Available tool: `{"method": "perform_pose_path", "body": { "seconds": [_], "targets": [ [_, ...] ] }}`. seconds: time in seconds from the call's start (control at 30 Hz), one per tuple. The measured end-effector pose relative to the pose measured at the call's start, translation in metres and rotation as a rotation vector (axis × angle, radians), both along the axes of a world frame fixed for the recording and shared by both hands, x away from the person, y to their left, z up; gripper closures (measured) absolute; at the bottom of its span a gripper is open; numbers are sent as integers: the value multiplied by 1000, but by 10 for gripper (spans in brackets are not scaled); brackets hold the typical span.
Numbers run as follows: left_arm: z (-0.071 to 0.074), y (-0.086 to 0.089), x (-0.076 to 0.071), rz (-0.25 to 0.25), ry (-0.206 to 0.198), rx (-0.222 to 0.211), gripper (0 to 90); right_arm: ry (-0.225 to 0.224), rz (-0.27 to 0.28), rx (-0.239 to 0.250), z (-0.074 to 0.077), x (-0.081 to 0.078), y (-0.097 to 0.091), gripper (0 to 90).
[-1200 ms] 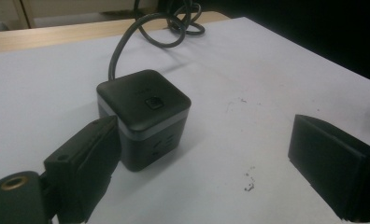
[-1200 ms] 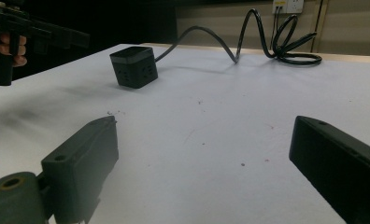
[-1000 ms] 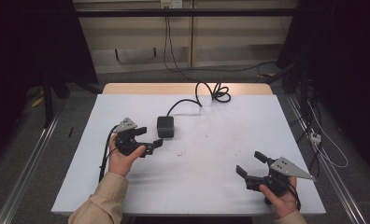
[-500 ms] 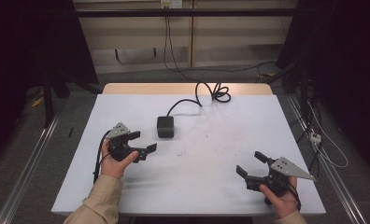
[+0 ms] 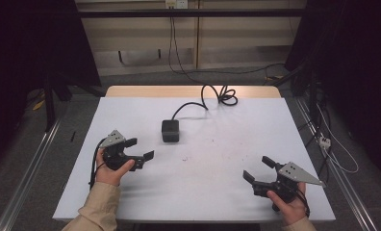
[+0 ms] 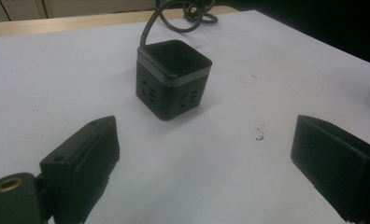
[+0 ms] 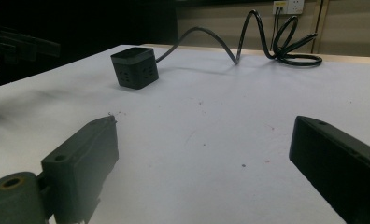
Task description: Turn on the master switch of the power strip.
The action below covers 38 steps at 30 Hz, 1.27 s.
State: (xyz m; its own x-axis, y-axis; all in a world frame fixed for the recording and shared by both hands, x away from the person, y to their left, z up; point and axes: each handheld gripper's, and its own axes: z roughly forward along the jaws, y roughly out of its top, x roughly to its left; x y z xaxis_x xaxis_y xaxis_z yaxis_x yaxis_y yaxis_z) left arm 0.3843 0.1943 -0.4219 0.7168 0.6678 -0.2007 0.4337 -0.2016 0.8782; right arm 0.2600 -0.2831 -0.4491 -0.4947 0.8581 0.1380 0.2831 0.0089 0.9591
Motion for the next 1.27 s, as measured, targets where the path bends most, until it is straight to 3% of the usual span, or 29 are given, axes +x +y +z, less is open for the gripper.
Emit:
{"method": "perform_pose_path", "body": {
  "seconds": [1.27],
  "targets": [
    [-16, 41, -28, 36, 6, 50, 76, -2, 0, -3, 0, 0, 1, 77]
  ]
}}
